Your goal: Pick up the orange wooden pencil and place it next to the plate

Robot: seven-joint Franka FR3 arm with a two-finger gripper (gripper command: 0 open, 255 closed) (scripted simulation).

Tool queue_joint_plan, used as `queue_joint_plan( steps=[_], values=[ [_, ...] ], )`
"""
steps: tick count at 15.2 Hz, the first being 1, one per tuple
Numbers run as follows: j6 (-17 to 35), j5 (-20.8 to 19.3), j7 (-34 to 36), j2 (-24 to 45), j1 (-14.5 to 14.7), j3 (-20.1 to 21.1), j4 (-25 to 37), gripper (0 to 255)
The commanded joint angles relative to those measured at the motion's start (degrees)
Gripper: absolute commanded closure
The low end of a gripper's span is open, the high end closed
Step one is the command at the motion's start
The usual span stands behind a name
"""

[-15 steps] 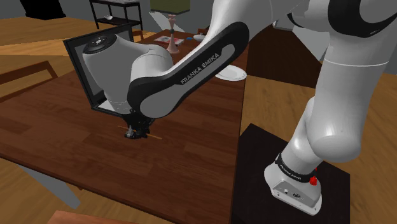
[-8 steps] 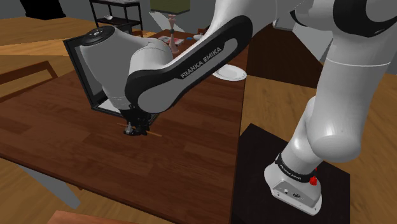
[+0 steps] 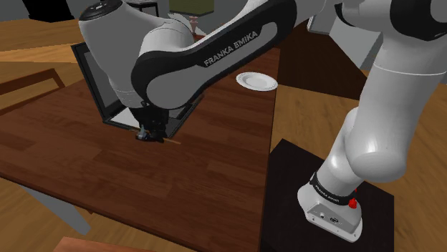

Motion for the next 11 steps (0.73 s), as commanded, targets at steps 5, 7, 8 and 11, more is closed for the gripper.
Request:
queue_joint_plan(
  steps=[5, 7, 8, 11],
  values=[
    [-4.0, 1.4, -1.6, -1.8, -0.2, 0.2, 2.6, 255],
    [-3.5, 1.6, -3.0, -2.5, -1.0, -0.3, 1.8, 255],
    [-2.9, 1.8, -4.3, -3.1, -1.9, -0.8, 1.0, 255],
    [-1.3, 2.2, -8.4, -4.7, -4.4, -2.6, -0.9, 255]
  ],
)
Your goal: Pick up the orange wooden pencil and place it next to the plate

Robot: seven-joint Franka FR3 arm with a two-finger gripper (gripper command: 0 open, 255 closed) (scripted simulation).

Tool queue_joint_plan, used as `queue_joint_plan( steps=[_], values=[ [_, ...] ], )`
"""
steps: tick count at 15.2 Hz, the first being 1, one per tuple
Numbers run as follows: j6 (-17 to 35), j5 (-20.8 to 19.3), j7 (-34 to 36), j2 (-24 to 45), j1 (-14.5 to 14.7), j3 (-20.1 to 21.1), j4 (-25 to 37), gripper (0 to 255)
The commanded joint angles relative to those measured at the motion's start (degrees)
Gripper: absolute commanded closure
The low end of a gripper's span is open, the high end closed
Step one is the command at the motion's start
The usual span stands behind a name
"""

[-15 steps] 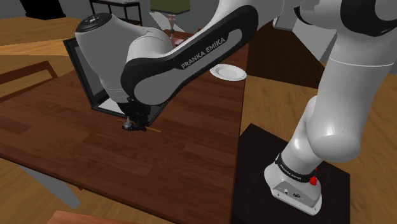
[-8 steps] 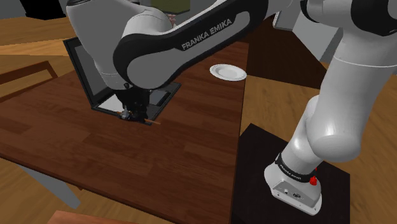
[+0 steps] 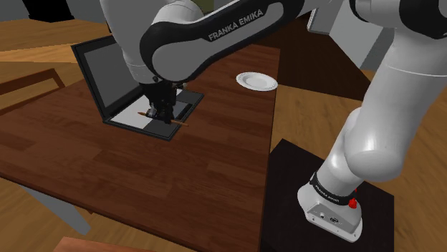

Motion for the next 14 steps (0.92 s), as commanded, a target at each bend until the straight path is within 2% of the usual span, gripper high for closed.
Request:
queue_joint_plan(
  steps=[1, 7, 14],
  values=[
    [1.0, 0.3, -2.7, -1.1, -1.6, -1.1, -1.3, 255],
    [3.5, 0.4, -10.6, -2.3, -6.1, -4.9, -3.0, 255],
    [5.7, 0.1, -19.6, -1.2, -11.1, -9.3, -1.9, 255]
  ],
)
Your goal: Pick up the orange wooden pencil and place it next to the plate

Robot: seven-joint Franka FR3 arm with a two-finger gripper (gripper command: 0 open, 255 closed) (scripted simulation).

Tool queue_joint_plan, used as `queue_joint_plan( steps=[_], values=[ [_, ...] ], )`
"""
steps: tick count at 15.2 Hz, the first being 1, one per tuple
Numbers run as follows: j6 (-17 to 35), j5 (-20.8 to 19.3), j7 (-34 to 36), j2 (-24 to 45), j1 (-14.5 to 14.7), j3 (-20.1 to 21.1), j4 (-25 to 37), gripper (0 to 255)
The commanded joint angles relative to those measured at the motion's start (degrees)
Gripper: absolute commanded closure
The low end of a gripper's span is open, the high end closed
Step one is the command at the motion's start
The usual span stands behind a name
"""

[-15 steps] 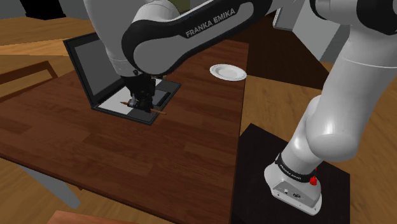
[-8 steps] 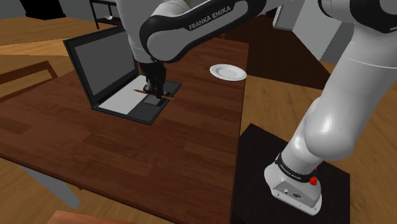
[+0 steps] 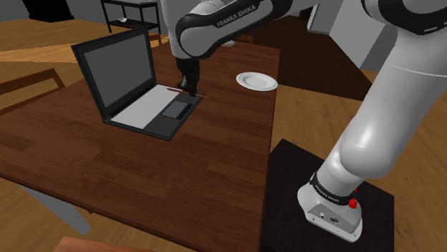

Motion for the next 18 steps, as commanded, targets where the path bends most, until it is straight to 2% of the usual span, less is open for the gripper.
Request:
queue_joint_plan(
  steps=[1, 10, 18],
  values=[
    [0.5, -0.2, -2.5, 0.9, -1.3, -1.2, 1.0, 255],
    [1.6, -0.4, -13.4, 6.5, -7.4, -6.0, 7.9, 255],
    [0.6, 0.2, -22.7, 14.6, -12.4, -9.3, 19.1, 255]
  ],
)
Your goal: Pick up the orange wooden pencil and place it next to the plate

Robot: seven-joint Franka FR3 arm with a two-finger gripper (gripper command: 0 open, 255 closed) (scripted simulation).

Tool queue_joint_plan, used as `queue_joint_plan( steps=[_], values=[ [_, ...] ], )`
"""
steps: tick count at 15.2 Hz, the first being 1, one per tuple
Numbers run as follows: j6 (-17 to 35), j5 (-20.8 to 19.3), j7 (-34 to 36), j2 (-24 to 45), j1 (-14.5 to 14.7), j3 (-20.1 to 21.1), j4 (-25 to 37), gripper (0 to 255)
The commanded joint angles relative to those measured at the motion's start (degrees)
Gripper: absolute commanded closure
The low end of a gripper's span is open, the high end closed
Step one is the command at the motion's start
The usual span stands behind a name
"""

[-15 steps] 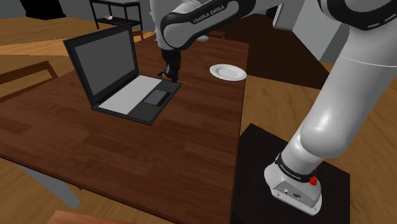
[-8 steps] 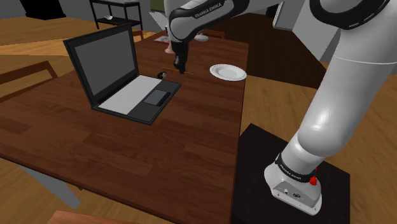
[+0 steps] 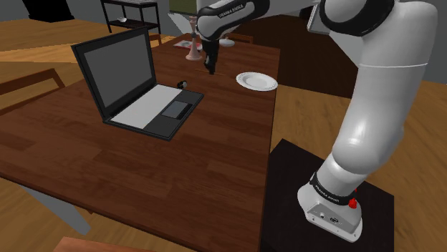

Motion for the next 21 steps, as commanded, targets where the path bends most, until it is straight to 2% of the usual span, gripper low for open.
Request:
queue_joint_plan(
  steps=[1, 7, 21],
  values=[
    [-0.5, 0.2, -2.5, 2.4, -1.3, -0.7, 3.5, 255],
    [-4.0, 1.3, -9.6, 11.9, -5.0, -2.4, 17.8, 255],
    [4.9, 0.0, -7.5, 14.8, -5.1, -2.9, 11.7, 255]
  ],
)
